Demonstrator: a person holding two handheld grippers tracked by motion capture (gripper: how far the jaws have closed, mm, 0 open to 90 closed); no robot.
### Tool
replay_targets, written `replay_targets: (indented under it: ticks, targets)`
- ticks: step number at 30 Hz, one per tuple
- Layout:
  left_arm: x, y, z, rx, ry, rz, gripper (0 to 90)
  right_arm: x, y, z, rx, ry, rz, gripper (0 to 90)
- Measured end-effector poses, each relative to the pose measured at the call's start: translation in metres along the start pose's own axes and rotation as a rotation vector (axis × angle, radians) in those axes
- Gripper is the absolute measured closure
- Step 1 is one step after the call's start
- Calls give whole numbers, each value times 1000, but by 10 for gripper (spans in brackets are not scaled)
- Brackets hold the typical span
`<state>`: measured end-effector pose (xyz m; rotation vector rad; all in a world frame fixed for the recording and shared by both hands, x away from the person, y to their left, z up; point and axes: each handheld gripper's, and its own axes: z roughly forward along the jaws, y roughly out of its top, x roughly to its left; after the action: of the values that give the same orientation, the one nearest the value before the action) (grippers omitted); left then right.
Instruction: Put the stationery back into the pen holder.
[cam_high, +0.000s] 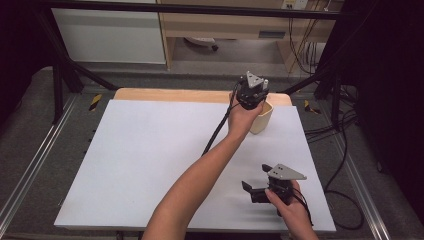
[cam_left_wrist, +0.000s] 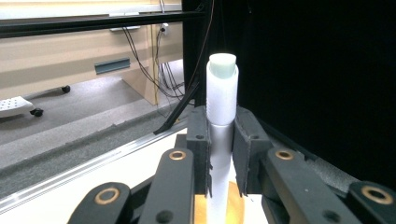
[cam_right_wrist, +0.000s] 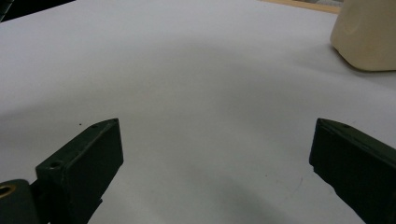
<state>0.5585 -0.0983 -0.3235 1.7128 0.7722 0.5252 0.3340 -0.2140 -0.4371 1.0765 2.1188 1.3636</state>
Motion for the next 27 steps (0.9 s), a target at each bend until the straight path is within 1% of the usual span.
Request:
replay_targets:
  ticks: [2, 5, 14, 20, 25, 27]
  targets:
    - [0, -1, 1, 7, 0, 2, 784, 0, 0, 0, 0, -2, -2, 32]
    - [0, -4, 2, 23, 10, 25, 784, -1, 0, -1, -5, -9, 0, 33]
    - [-2, -8, 4, 31, 0, 25, 784, -1, 0, -1, -5, -14, 3, 33]
    - [0, -10, 2, 35, 1, 22, 783, -2, 0, -1, -2, -16, 5, 33]
    - [2, -12, 2, 53, 3, 20, 781, -2, 0, -1, -2, -18, 1, 33]
    - [2, -13, 2, 54, 0, 22, 782, -2, 0, 0, -2, -18, -2, 33]
